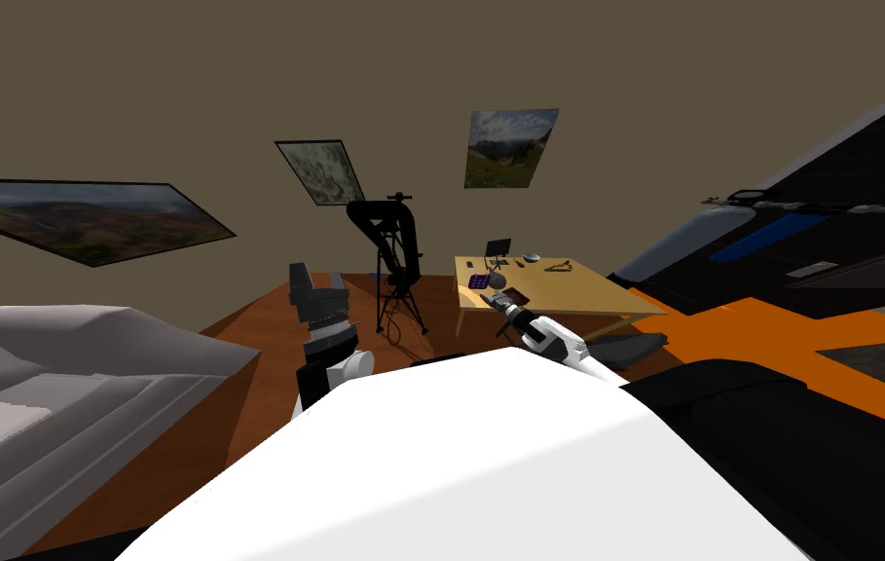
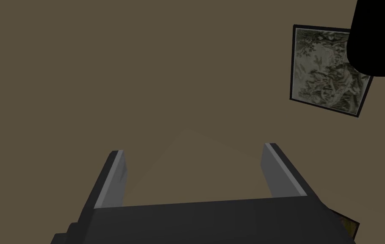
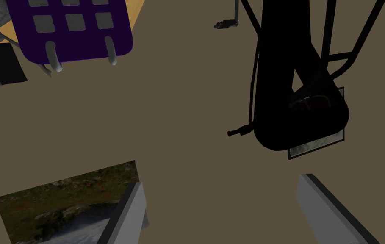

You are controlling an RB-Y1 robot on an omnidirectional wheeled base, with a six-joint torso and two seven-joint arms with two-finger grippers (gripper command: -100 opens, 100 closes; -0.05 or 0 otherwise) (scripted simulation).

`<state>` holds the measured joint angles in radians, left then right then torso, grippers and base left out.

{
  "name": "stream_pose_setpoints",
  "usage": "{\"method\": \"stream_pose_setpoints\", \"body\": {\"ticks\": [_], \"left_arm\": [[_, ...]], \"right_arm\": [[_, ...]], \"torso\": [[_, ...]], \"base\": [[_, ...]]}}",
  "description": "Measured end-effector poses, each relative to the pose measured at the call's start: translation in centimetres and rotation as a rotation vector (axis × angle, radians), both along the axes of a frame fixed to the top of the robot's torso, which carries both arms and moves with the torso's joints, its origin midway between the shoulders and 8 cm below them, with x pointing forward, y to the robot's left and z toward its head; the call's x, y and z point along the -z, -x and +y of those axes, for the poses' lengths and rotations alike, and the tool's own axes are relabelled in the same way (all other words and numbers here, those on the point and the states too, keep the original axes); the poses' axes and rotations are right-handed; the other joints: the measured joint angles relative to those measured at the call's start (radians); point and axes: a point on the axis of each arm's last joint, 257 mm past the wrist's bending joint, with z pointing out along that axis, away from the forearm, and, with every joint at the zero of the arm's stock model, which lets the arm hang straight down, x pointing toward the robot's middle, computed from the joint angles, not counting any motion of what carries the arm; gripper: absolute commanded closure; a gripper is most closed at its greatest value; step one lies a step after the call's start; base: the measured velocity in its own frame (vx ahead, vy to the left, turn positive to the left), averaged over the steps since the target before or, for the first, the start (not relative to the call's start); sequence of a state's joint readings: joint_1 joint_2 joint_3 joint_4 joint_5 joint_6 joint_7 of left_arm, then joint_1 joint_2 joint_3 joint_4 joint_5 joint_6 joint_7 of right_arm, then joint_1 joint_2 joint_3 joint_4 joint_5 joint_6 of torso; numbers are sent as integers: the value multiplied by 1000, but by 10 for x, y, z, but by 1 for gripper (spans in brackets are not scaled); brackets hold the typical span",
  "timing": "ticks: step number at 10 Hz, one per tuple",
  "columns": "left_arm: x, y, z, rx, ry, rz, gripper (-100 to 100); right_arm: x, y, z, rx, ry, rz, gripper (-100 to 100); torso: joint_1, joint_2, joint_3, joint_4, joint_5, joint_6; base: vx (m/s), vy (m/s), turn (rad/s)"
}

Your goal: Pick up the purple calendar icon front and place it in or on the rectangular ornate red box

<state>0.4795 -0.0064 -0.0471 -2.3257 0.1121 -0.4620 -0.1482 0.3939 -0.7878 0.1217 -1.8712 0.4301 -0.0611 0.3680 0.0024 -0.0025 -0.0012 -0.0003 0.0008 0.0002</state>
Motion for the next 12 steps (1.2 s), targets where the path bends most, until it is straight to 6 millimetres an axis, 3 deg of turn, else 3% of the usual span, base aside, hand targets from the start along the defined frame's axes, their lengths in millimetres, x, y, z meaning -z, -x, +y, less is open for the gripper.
{"method": "stream_pose_setpoints", "body": {"ticks": [3,6,12], "left_arm": [[0,0,0,0,0,0,0],[0,0,0,0,0,0,0],[0,0,0,0,0,0,0]], "right_arm": [[25,3,-35,-14,197,45,-100],[37,7,-63,-33,339,77,-100],[65,27,-149,-114,736,185,-100]], "torso": [[1,-3,-2,-1,0,0],[-1,-2,-1,0,0,0],[-2,-7,-4,-2,-1,0]], "base": [[80,67,27],[82,49,37],[167,42,28]]}}
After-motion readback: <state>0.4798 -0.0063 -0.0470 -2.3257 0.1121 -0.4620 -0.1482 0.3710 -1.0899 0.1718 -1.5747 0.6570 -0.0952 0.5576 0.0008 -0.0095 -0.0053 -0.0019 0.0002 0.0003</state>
